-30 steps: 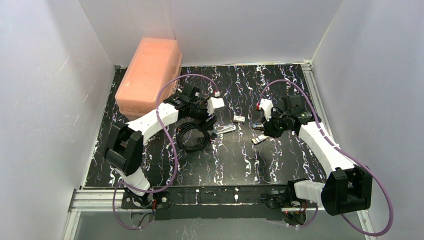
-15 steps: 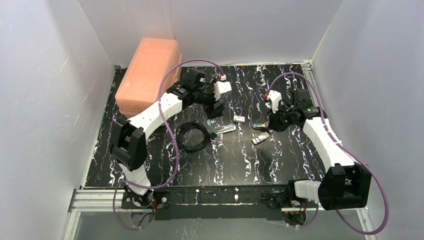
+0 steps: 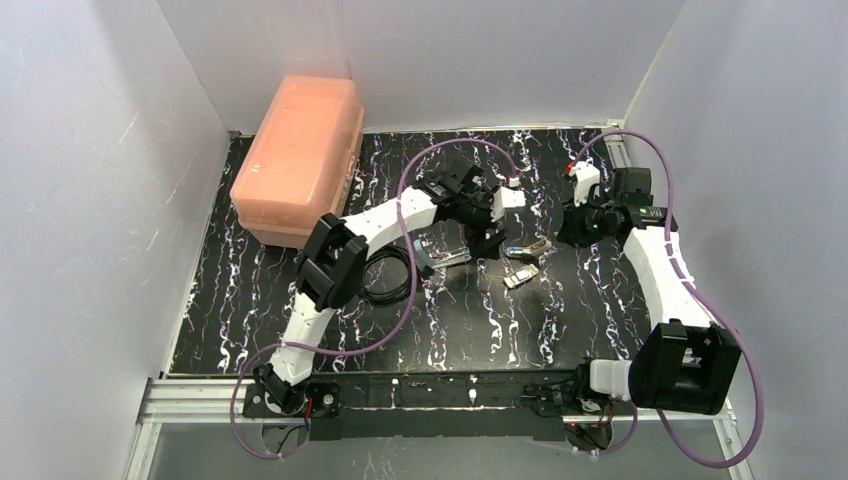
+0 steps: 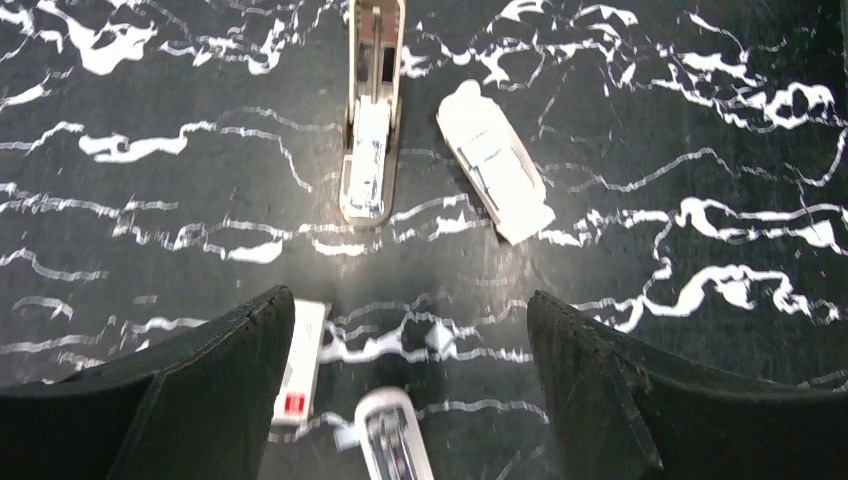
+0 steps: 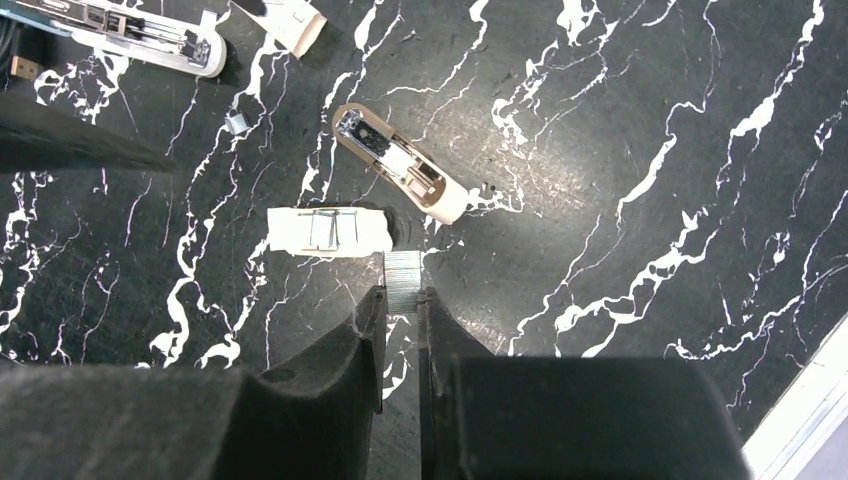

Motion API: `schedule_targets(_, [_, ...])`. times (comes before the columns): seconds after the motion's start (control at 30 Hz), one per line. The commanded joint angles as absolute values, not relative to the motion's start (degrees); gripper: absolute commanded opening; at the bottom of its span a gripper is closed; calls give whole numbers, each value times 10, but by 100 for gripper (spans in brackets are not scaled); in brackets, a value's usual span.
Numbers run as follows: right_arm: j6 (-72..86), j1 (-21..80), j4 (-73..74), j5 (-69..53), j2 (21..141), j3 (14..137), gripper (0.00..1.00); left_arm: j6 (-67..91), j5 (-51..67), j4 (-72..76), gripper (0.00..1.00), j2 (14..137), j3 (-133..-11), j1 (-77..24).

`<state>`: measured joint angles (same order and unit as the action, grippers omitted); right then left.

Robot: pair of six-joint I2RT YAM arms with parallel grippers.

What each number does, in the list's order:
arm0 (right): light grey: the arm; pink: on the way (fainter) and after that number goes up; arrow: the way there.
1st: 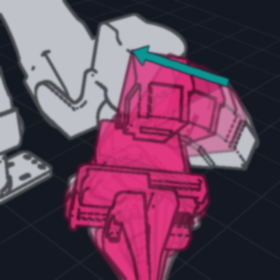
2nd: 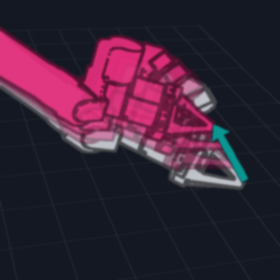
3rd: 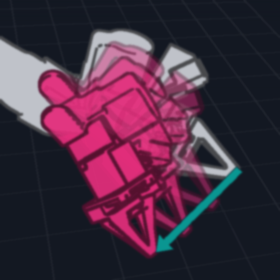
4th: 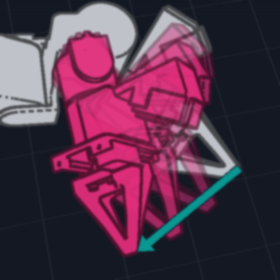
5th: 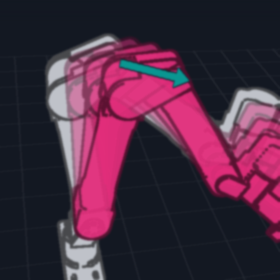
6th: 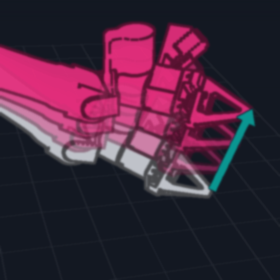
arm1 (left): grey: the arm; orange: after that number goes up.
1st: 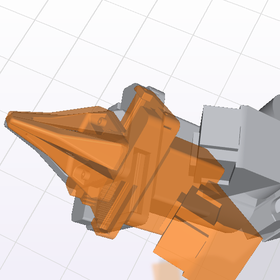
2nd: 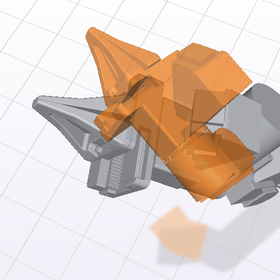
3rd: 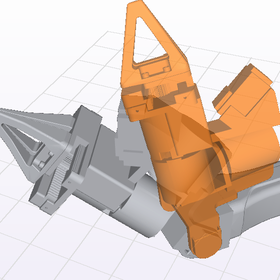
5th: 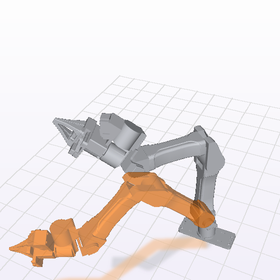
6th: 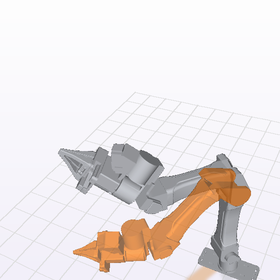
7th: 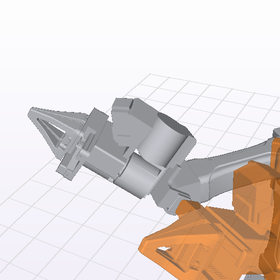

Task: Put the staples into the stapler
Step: Place the stapler at the center of the board, then pick up the stapler from the center of the board.

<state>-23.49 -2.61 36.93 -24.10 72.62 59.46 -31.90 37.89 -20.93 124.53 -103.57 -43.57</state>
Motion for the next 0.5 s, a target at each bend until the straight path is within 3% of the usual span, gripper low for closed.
schedule_targets(0.0, [-222, -44, 366, -246, 732, 617, 6, -283, 411, -220, 84, 1292, -1120, -448])
schedule_targets(0.47, [-255, -86, 381, -279, 733, 591, 6, -237, 391, -209, 74, 1419, -1236, -469])
